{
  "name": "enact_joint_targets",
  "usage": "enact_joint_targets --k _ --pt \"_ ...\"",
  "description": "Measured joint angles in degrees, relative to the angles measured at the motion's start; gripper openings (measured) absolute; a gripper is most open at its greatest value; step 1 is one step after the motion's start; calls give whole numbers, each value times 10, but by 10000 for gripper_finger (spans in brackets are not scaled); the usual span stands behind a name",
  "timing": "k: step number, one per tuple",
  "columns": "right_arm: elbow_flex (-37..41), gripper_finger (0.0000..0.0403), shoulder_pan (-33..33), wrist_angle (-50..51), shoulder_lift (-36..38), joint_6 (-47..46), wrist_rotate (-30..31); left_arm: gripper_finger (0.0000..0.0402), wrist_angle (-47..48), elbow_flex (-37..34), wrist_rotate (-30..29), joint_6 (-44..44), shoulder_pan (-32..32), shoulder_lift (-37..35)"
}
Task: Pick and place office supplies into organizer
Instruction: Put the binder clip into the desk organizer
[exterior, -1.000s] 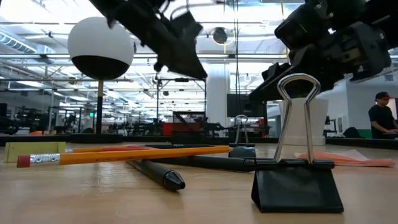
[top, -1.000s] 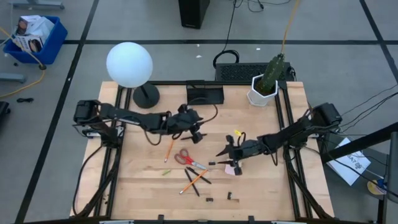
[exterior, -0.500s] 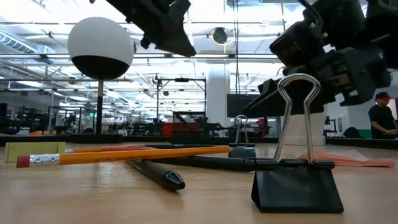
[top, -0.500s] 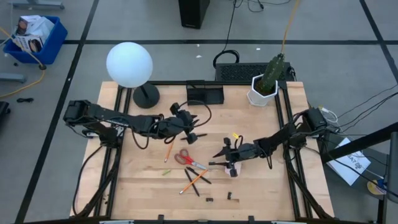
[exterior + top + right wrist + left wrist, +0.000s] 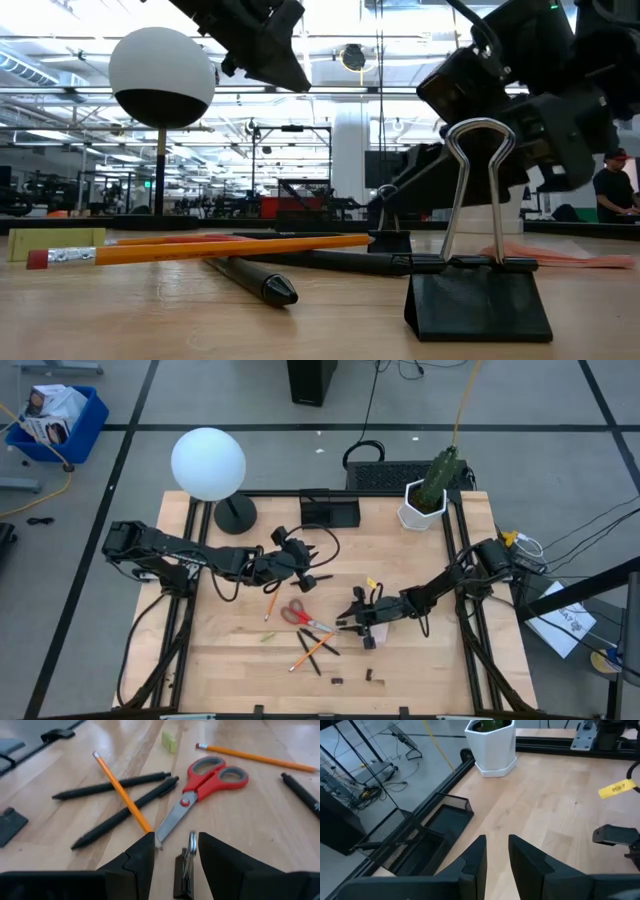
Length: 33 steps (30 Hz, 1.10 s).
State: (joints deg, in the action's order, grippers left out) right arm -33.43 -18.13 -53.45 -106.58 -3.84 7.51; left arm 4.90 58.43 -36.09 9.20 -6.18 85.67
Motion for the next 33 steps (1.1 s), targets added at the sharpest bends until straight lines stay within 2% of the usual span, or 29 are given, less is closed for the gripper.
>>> enact_joint_targets --k 6,12,14,23,33 --pt "0 110 0 1 3 0 2 88 1 0 0 -10 0 0" --pt "0 24 1 3 3 5 4 88 1 -2 0 -15 0 0" --pt "0 8 2 5 3 9 3 88 -1 -6 0 -14 0 0" --pt "0 6 32 3 9 31 15 88 -42 -57 0 -4 0 0" --pt "0 5 152 -2 91 65 1 88 -23 -63 0 12 -26 -4"
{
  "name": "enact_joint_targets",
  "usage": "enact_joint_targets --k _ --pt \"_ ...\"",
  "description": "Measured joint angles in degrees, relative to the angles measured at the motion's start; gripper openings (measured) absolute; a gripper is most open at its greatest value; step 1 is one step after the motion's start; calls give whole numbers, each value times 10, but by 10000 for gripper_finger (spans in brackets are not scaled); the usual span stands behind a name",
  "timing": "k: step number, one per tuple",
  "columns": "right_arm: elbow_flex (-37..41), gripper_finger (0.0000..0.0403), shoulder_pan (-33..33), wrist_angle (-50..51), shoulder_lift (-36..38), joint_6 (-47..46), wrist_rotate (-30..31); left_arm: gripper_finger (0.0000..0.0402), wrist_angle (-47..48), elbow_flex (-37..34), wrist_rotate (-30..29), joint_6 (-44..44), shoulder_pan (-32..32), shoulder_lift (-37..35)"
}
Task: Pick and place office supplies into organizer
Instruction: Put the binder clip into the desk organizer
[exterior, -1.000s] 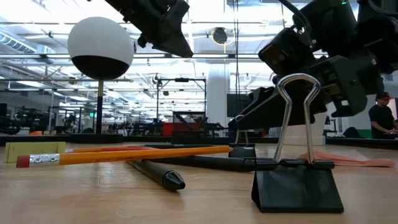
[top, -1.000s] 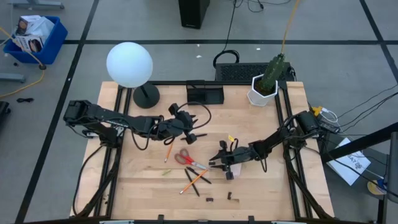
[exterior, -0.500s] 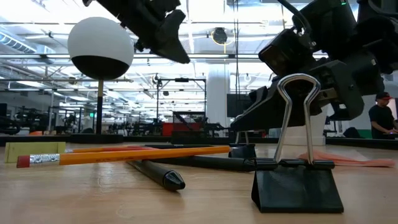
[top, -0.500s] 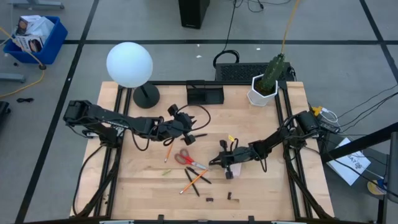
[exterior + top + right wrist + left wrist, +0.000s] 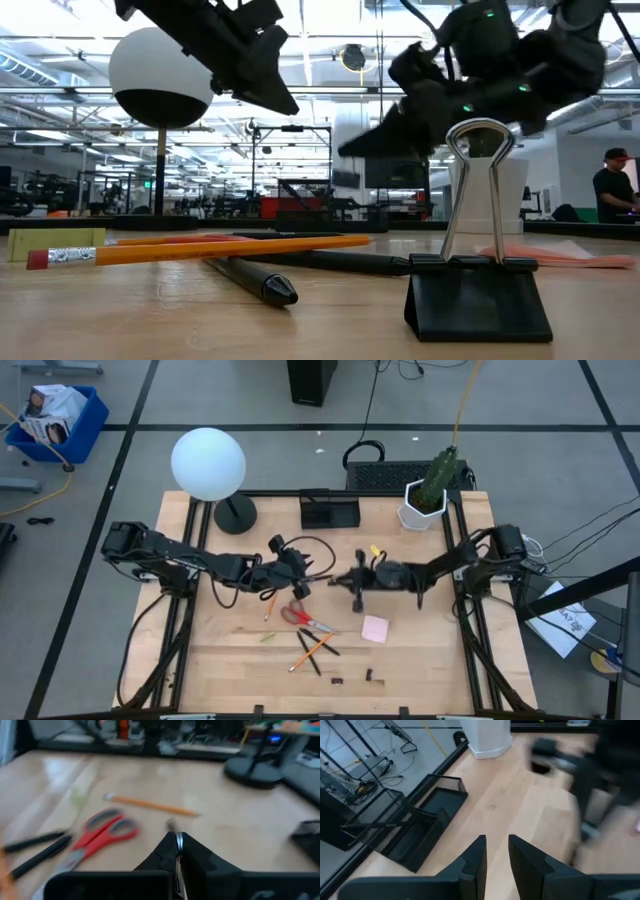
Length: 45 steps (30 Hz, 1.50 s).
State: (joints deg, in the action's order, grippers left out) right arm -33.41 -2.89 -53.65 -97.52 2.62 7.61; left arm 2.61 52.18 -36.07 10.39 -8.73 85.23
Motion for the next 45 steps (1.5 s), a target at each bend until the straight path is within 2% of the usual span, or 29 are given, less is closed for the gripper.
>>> enact_joint_targets --k 7,14,22,35,39,45 --pt "-55 3 90 9 13 14 -66 88 10 -1 -16 -1 -50 -38" --pt "-127 3 139 89 10 42 -60 88 10 0 -70 -23 -99 -60" --pt "-151 3 185 94 10 41 -32 88 18 0 -96 -26 -116 -59" --pt "-260 3 227 109 -117 25 -19 88 18 -1 -105 -25 -116 -59" --pt "-286 3 249 152 -143 5 -15 88 17 -1 -105 -25 -117 -59" --pt "-290 3 277 155 -168 -43 -14 88 15 -1 -104 -23 -118 -59"
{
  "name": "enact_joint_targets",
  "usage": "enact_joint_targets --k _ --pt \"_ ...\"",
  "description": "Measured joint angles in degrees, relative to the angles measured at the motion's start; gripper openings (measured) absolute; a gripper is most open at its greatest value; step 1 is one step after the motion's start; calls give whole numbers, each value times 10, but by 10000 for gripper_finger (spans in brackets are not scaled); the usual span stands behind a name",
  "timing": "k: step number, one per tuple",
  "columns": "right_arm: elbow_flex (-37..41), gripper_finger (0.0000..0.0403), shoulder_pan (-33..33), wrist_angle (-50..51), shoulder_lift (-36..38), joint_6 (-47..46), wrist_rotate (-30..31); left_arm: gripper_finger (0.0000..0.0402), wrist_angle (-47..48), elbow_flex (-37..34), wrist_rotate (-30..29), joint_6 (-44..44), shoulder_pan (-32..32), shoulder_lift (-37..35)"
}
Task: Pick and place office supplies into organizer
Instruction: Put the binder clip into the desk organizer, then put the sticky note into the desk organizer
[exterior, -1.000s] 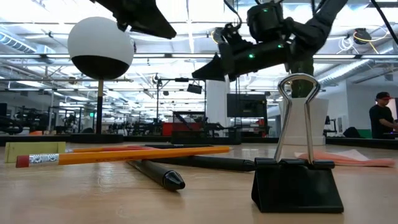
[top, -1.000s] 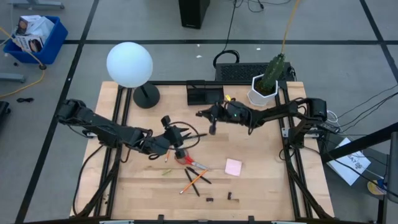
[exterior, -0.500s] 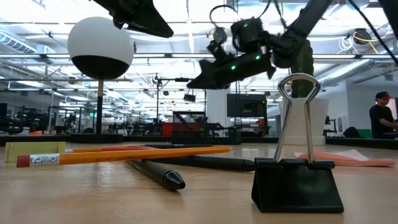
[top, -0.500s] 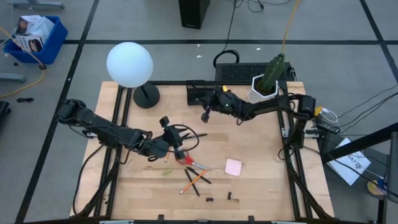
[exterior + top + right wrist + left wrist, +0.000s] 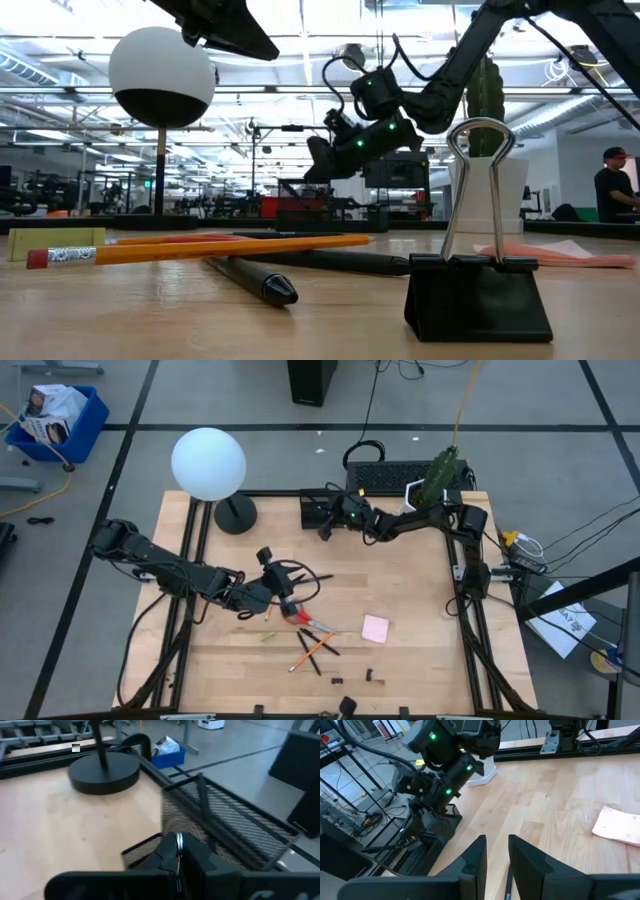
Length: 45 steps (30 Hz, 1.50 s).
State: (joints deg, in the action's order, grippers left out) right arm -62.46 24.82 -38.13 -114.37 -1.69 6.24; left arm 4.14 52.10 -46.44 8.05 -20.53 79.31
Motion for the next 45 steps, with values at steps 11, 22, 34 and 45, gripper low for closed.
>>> enact_joint_targets --k 11,22,34,45 --pt "0 31 3 3 0 1 -3 88 -3 0 5 3 -1 0" --pt "0 47 1 3 0 -1 -4 88 -10 0 15 -2 -1 0" --pt "0 35 -41 149 42 10 -95 88 7 0 22 -1 -1 2" --pt "1 22 -130 296 135 43 -110 88 4 0 36 3 0 2"
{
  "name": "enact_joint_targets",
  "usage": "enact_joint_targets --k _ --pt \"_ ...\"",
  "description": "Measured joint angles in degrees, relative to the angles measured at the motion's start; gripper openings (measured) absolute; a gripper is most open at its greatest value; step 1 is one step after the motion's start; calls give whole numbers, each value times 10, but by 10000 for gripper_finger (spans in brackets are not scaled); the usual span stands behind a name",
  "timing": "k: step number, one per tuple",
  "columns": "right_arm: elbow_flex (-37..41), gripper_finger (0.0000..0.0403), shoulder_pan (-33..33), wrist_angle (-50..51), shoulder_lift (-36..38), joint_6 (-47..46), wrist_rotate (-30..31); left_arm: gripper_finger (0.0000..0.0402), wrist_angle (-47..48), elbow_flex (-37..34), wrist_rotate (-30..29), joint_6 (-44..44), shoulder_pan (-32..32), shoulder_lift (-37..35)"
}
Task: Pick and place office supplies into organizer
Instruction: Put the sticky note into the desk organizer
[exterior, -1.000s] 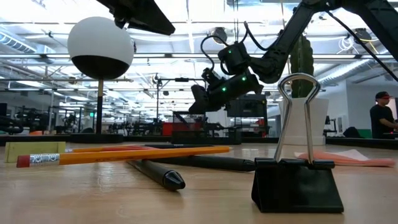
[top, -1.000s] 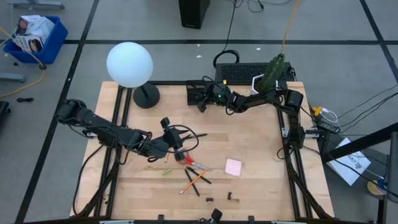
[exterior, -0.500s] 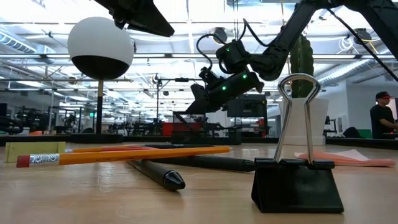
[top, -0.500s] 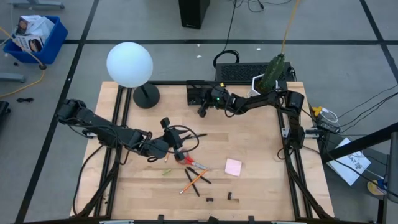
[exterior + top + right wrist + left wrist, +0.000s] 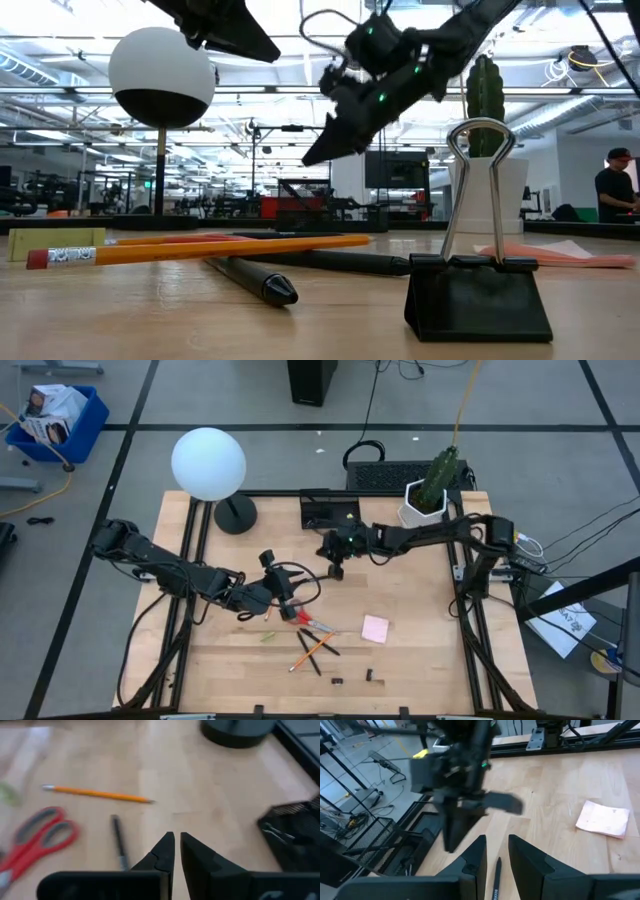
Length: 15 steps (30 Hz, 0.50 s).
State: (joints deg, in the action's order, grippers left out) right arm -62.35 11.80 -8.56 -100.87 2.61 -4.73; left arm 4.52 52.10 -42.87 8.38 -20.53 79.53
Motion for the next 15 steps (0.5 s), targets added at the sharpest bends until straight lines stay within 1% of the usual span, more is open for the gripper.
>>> enact_joint_targets --k 4,9,15 --pt "0 21 -36 53 33 -1 1 88 -11 0 19 3 0 0" --pt "0 15 -84 125 68 -4 1 88 -17 0 24 -6 0 0" --pt "0 13 -143 148 77 -15 1 88 -21 0 24 -5 9 0"
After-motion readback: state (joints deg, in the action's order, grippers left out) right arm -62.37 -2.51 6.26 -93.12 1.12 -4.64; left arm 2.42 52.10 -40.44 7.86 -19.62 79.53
